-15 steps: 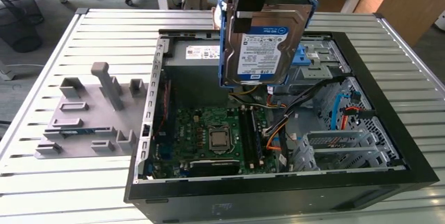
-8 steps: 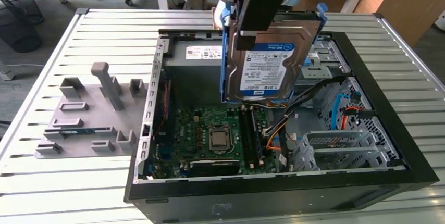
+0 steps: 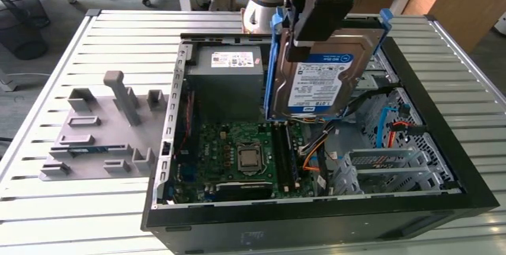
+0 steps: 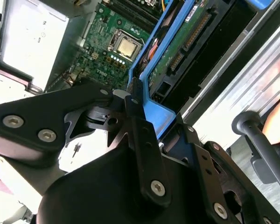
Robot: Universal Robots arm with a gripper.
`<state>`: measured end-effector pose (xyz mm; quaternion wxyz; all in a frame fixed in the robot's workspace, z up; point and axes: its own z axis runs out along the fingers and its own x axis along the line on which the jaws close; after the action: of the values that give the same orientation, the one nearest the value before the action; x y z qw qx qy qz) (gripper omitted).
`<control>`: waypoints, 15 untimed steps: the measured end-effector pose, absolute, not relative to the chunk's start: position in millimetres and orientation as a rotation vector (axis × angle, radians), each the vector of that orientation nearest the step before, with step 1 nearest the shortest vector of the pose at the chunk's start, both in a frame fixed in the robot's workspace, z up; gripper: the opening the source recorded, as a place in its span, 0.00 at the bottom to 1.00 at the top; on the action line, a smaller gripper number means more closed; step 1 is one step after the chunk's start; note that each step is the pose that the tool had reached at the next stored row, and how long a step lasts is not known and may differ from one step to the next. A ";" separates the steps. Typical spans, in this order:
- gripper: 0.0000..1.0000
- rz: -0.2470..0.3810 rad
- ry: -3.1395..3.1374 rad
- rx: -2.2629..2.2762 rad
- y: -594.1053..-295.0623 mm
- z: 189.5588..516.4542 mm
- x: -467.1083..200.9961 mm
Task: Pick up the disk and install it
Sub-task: 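Insert the disk into the insertion slot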
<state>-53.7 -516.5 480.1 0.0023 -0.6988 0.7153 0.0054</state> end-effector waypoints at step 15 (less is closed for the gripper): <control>0.36 0.017 2.244 -2.192 -550.2 473.2 -39.4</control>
<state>-39.4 -550.2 473.2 0.0022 -0.6988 0.7153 0.0054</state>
